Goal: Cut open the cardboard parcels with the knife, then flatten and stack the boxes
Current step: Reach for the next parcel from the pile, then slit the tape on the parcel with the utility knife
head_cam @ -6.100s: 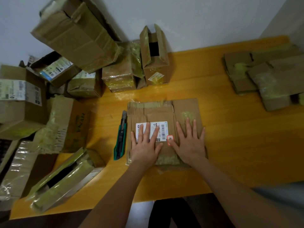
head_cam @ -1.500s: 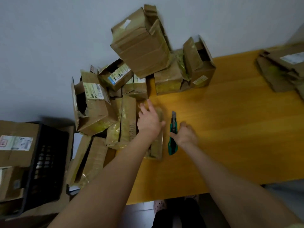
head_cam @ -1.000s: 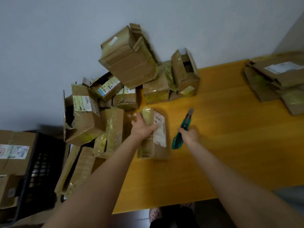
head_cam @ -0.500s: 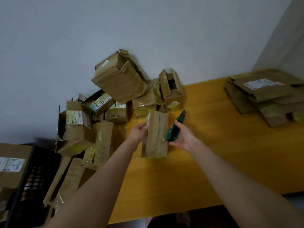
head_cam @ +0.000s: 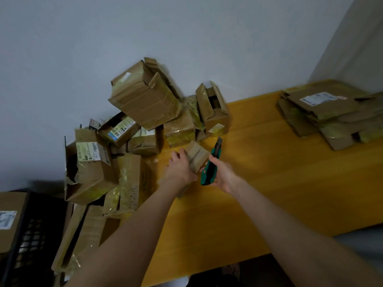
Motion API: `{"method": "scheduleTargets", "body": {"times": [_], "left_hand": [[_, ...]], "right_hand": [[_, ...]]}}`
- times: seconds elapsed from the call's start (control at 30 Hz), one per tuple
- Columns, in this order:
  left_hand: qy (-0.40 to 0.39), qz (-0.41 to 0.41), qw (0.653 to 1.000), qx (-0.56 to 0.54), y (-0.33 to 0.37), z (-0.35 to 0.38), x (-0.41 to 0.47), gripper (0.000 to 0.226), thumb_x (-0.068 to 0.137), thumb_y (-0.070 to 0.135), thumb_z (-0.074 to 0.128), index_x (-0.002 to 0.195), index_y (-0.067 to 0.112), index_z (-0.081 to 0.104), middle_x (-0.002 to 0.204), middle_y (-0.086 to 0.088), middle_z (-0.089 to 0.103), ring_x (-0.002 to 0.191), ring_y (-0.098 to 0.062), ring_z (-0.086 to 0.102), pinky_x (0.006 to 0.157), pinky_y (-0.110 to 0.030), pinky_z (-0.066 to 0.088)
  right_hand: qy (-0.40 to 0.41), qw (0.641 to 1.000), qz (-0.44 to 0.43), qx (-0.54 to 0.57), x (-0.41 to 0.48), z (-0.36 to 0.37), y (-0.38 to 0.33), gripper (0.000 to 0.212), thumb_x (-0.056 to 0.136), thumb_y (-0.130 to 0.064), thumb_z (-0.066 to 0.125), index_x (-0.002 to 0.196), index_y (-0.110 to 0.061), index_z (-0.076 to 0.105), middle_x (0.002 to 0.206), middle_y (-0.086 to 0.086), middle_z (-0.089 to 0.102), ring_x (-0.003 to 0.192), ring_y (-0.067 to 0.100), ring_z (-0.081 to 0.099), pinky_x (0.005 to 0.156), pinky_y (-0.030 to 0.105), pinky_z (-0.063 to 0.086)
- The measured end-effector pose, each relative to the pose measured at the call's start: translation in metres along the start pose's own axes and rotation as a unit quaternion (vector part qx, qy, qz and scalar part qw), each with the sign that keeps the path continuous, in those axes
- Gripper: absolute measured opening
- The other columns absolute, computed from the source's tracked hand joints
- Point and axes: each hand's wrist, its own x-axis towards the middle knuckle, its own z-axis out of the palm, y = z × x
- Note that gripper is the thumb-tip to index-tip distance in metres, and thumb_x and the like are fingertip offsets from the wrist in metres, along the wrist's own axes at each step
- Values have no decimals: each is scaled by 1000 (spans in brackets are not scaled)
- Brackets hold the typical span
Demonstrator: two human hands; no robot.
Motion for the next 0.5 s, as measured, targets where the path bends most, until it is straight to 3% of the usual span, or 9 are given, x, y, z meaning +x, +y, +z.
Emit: {"method": "scheduleTargets", "body": {"times": [0.17, 0.23, 0.3, 0.4, 0.5], "left_hand": [[20, 78, 993, 90, -8, -10, 15, 95, 73, 32, 78, 148, 21, 21, 143, -6, 33, 134, -27, 33, 115, -52, 23], [5, 95, 988, 118, -11, -12, 20, 94, 76, 30, 76, 150, 23, 19, 145, -4, 33, 136, -27, 30, 116, -56, 19], [-20, 100, 986, 130, -12, -9, 21, 95, 78, 29, 76, 151, 24, 15, 147, -5, 31, 136, -29, 30, 115, -56, 21], [-31, 103, 985, 139, -15, 3, 21, 96, 79, 28, 75, 152, 25, 13, 146, -7, 30, 135, -31, 31, 116, -55, 21], [-26, 108, 983, 145, -15, 6, 22, 97, 80, 29, 75, 153, 25, 11, 146, -7, 30, 135, -31, 31, 116, -54, 20]], "right_hand": [[92, 973, -106, -184, 0, -15, -2, 29, 97, -31, 56, 116, -9, 57, 105, 6, 61, 107, 27, 60, 85, 36, 48], [112, 932, -162, -304, 0, -24, -1, 26, 96, -30, 58, 112, -9, 57, 97, 4, 60, 103, 28, 61, 77, 33, 48], [119, 888, -197, -399, -1, -32, 1, 34, 94, -32, 59, 123, -15, 53, 96, 2, 61, 99, 27, 63, 73, 33, 50], [160, 839, -214, -474, -6, -36, 2, 57, 93, -40, 58, 144, -28, 36, 107, 3, 66, 92, 25, 65, 68, 33, 53], [177, 774, -210, -571, -14, -38, -1, 57, 94, -44, 52, 146, -37, 32, 95, 0, 67, 74, 21, 63, 52, 28, 49]]}}
